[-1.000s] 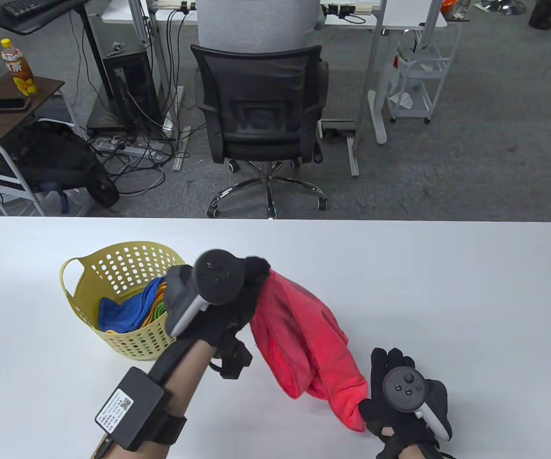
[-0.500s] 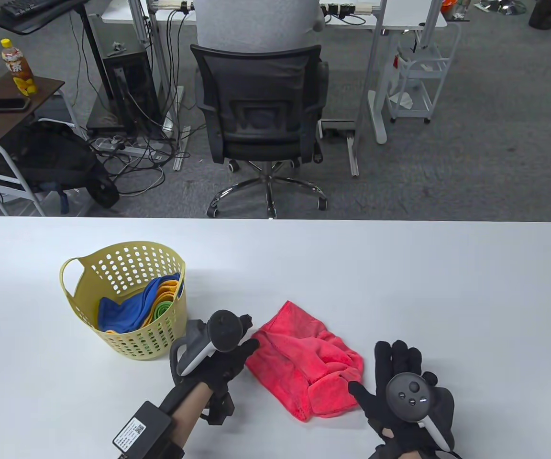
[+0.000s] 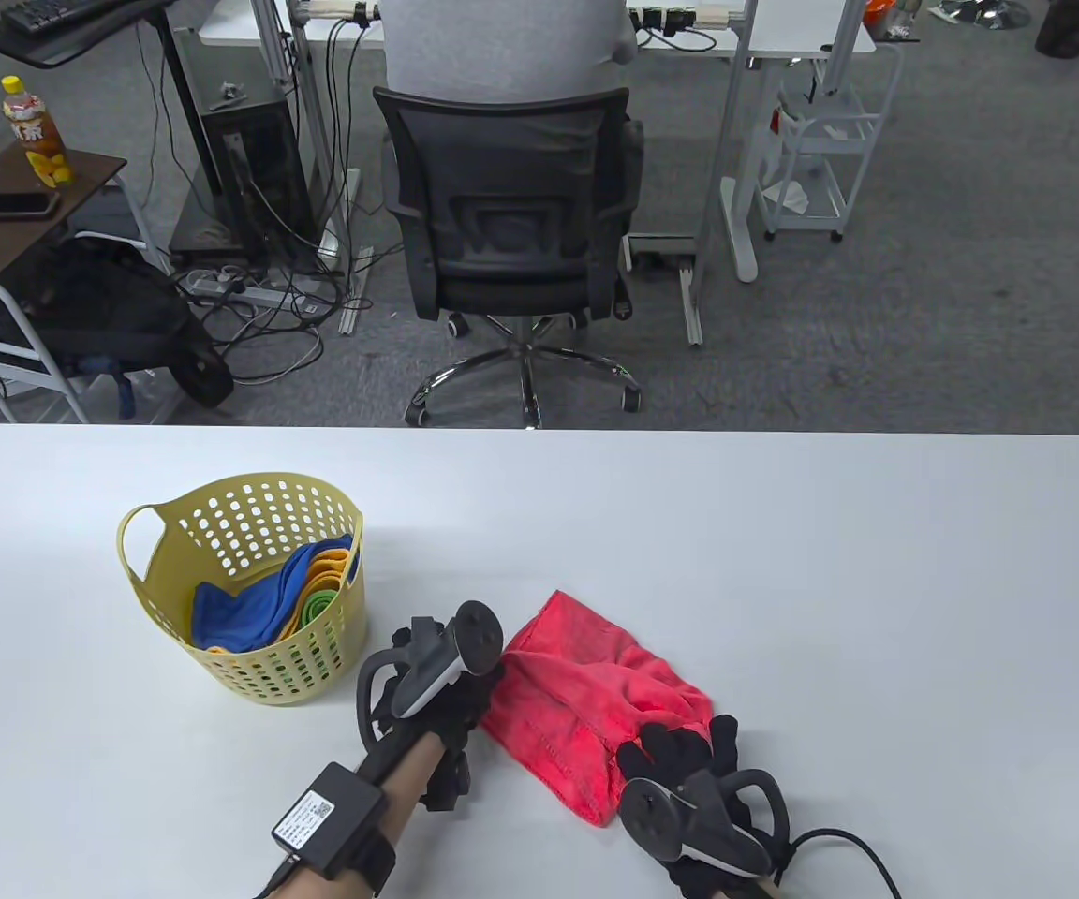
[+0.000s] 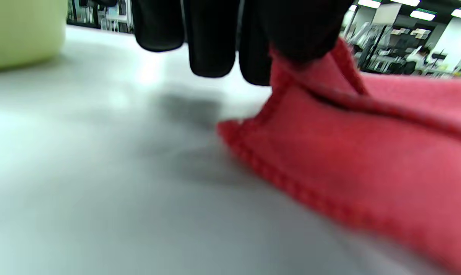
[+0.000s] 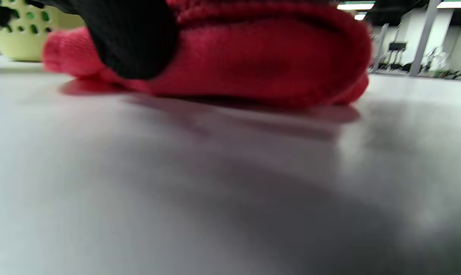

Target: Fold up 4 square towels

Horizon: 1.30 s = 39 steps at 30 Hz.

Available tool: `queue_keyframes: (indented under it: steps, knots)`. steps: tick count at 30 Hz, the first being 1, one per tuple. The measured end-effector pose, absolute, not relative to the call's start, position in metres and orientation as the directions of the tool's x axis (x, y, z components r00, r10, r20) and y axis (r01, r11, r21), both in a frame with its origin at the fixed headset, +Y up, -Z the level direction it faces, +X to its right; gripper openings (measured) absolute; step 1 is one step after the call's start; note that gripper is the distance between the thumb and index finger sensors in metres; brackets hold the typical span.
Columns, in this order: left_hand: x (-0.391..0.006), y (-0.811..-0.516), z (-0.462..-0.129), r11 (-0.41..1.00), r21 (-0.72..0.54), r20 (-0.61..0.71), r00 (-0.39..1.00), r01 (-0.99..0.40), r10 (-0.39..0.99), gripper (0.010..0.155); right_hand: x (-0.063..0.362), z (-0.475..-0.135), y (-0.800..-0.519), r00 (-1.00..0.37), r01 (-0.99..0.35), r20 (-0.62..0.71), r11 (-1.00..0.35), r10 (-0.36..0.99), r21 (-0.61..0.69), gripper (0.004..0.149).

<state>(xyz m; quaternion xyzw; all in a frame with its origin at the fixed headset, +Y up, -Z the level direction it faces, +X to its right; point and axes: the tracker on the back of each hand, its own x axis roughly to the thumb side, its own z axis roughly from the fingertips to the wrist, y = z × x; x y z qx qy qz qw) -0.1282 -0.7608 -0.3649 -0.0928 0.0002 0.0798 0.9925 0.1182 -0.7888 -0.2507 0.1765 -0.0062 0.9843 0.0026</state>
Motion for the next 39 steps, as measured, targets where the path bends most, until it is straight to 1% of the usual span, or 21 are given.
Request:
queue_keyframes:
  steps: [2, 5, 6, 9, 11, 14, 17, 19, 22, 24, 26, 28, 30, 31, 32, 33, 35, 36, 37, 38, 39]
  knots:
    - [-0.132, -0.748, -0.361, 0.978, -0.131, -0.002, 0.986, -0.165, 0.166, 0.042, 0.126, -0.253, -0.784, -0.937, -0.085, 0.342, -0.996, 0.071, -0.028, 0.042]
    - [-0.136, -0.735, -0.355, 0.986, -0.068, 0.014, 0.988, -0.154, 0.155, 0.042, 0.140, -0.255, -0.777, -0.934, -0.157, 0.325, -0.988, 0.147, -0.005, 0.040]
    - [-0.137, -0.731, -0.353, 0.988, -0.046, 0.021, 0.989, -0.145, 0.146, 0.042, 0.146, -0.255, -0.771, -0.931, -0.196, 0.313, -0.981, 0.189, 0.010, 0.040]
    - [-0.141, -0.722, -0.346, 0.993, 0.025, 0.037, 0.992, -0.118, 0.117, 0.042, 0.172, -0.252, -0.747, -0.905, -0.350, 0.264, -0.937, 0.333, -0.018, 0.041]
    - [-0.144, -0.717, -0.342, 0.994, 0.069, 0.034, 0.996, -0.083, 0.081, 0.042, 0.193, -0.247, -0.729, -0.877, -0.448, 0.241, -0.888, 0.416, -0.100, 0.041]
    - [-0.152, -0.707, -0.336, 0.994, 0.111, 0.009, 1.000, -0.008, 0.007, 0.040, 0.225, -0.234, -0.699, -0.828, -0.561, 0.211, -0.778, 0.520, -0.282, 0.040]
    - [-0.161, -0.695, -0.327, 0.987, 0.155, 0.019, 0.999, 0.028, -0.031, 0.040, 0.247, -0.218, -0.676, -0.777, -0.614, 0.209, -0.643, 0.593, -0.458, 0.039]
    - [-0.167, -0.684, -0.318, 0.984, 0.180, 0.037, 0.999, 0.019, -0.026, 0.040, 0.259, -0.206, -0.663, -0.732, -0.648, 0.236, -0.546, 0.639, -0.531, 0.039]
    - [-0.174, -0.663, -0.301, 0.972, 0.197, 0.084, 0.990, -0.127, 0.112, 0.041, 0.272, -0.191, -0.647, -0.666, -0.694, 0.284, -0.435, 0.690, -0.573, 0.040]
    - [-0.180, -0.645, -0.289, 0.955, 0.238, 0.105, 0.982, -0.179, 0.158, 0.042, 0.279, -0.183, -0.637, -0.654, -0.700, 0.291, -0.414, 0.699, -0.582, 0.040]
    - [-0.185, -0.625, -0.278, 0.937, 0.307, 0.109, 0.984, -0.166, 0.139, 0.041, 0.285, -0.177, -0.628, -0.643, -0.701, 0.297, -0.386, 0.706, -0.600, 0.039]
    - [-0.194, -0.606, -0.268, 0.919, 0.381, 0.074, 0.994, -0.100, 0.078, 0.040, 0.293, -0.171, -0.620, -0.641, -0.686, 0.294, -0.357, 0.709, -0.635, 0.039]
    - [-0.207, -0.586, -0.260, 0.907, 0.405, 0.067, 0.993, -0.115, 0.096, 0.041, 0.301, -0.166, -0.609, -0.645, -0.685, 0.304, -0.354, 0.701, -0.636, 0.040]
    - [-0.211, -0.581, -0.258, 0.900, 0.406, 0.082, 0.987, -0.162, 0.140, 0.041, 0.302, -0.166, -0.606, -0.633, -0.705, 0.321, -0.353, 0.704, -0.615, 0.040]
    - [-0.213, -0.578, -0.257, 0.891, 0.372, 0.133, 0.965, -0.259, 0.226, 0.041, 0.300, -0.167, -0.601, -0.603, -0.752, 0.355, -0.360, 0.715, -0.552, 0.040]
    - [-0.209, -0.581, -0.258, 0.894, 0.284, 0.194, 0.934, -0.347, 0.301, 0.041, 0.296, -0.168, -0.597, -0.585, -0.782, 0.357, -0.391, 0.728, -0.485, 0.040]
    - [-0.192, -0.597, -0.260, 0.901, 0.116, 0.205, 0.897, -0.418, 0.390, 0.047, 0.285, -0.169, -0.595, -0.608, -0.774, 0.335, -0.444, 0.720, -0.450, 0.040]
    - [-0.183, -0.606, -0.260, 0.904, 0.065, 0.217, 0.890, -0.423, 0.400, 0.053, 0.282, -0.169, -0.595, -0.624, -0.763, 0.327, -0.463, 0.710, -0.452, 0.040]
    - [-0.162, -0.625, -0.262, 0.909, -0.010, 0.247, 0.879, -0.417, 0.407, 0.055, 0.276, -0.171, -0.596, -0.643, -0.749, 0.322, -0.481, 0.695, -0.456, 0.040]
    - [-0.149, -0.636, -0.262, 0.912, -0.048, 0.264, 0.875, -0.408, 0.406, 0.056, 0.274, -0.172, -0.596, -0.651, -0.741, 0.316, -0.489, 0.690, -0.460, 0.040]
    - [-0.124, -0.657, -0.262, 0.920, -0.122, 0.298, 0.870, -0.373, 0.392, 0.060, 0.271, -0.174, -0.596, -0.662, -0.731, 0.307, -0.501, 0.683, -0.462, 0.040]
